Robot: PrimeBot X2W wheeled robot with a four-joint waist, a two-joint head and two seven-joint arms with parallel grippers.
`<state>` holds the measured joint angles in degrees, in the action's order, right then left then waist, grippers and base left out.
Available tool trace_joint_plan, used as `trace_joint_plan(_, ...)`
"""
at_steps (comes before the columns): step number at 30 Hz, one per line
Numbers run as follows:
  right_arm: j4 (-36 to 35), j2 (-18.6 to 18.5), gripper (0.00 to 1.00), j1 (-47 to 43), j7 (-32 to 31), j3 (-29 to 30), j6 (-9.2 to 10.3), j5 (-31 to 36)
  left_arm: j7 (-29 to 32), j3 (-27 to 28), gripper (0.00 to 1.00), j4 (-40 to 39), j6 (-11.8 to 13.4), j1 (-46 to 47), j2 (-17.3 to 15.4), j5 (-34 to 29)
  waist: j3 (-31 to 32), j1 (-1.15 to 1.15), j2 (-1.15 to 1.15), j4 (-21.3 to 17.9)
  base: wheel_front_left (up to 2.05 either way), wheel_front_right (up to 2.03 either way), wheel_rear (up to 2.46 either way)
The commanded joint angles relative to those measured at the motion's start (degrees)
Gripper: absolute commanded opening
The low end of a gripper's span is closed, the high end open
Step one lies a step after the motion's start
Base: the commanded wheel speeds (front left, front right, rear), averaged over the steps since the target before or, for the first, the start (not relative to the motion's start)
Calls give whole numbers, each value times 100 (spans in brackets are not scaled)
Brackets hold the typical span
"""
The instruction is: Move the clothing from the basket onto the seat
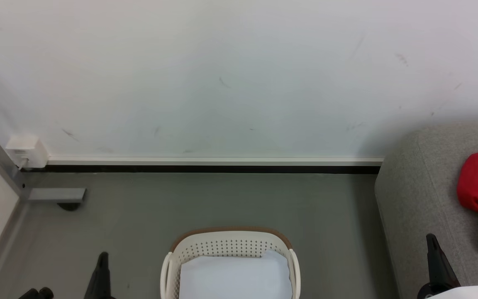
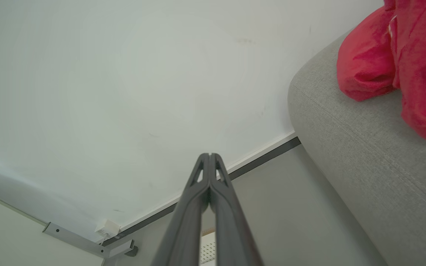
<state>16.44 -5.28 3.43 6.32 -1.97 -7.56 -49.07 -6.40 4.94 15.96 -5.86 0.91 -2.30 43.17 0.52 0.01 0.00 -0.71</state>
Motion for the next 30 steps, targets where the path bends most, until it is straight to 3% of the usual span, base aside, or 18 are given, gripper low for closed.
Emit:
trace_joint_plan(1, -99, -3, 0, 155, -54, 54, 4, -190, 53, 22, 0, -95, -29, 135, -38, 226, -1, 0, 0, 1, 0, 0, 0)
trace_joint_plan(30, -166, 85, 0, 220, -558, 384, 7, -1871, 561, 86, 0, -139, -86, 311, -54, 2141, -23, 0, 0, 23, 0, 0, 0)
